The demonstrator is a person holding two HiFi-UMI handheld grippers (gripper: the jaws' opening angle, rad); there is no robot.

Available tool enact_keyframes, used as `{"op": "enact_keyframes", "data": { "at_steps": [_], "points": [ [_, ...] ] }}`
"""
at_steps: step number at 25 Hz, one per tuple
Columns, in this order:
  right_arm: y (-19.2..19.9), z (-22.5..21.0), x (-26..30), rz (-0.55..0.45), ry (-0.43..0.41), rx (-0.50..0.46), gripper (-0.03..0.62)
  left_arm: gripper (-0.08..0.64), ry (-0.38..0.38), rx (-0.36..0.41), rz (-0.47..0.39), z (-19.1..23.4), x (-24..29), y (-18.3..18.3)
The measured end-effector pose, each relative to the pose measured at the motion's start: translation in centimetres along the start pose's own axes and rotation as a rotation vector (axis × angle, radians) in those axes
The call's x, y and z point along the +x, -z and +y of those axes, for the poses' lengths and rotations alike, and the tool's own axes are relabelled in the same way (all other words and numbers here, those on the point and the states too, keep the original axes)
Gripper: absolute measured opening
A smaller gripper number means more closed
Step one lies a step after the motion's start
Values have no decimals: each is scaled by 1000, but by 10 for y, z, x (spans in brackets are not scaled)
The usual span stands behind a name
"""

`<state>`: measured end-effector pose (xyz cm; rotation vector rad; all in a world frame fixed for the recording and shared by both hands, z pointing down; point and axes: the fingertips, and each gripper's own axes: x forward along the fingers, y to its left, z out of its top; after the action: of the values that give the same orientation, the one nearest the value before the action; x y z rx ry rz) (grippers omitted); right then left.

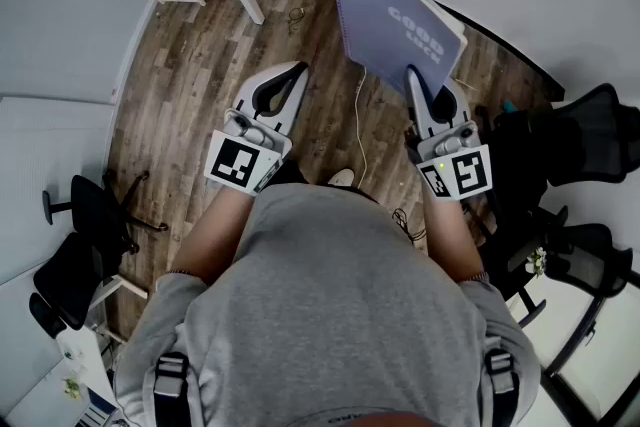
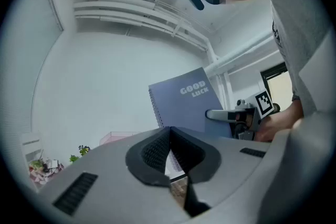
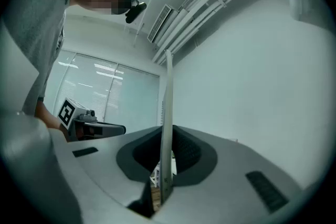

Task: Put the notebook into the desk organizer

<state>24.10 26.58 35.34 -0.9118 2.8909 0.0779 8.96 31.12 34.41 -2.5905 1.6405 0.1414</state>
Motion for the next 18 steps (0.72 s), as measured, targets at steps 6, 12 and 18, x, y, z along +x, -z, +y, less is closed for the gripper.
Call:
{"op": "enact_keyframes", "data": {
  "at_steps": [6,12,18],
  "points": [
    [1,2,-18,-7,-13,5,38,20,-25,-1,0,-20,-6,0],
    [-5,0,-24,-26,-16,28,37,20,-38,-6,1,-20,-10,-1],
    [-5,-6,-24,-1,5,-20,37,20,-35,4,-3,-23,-3,-3]
  ]
}}
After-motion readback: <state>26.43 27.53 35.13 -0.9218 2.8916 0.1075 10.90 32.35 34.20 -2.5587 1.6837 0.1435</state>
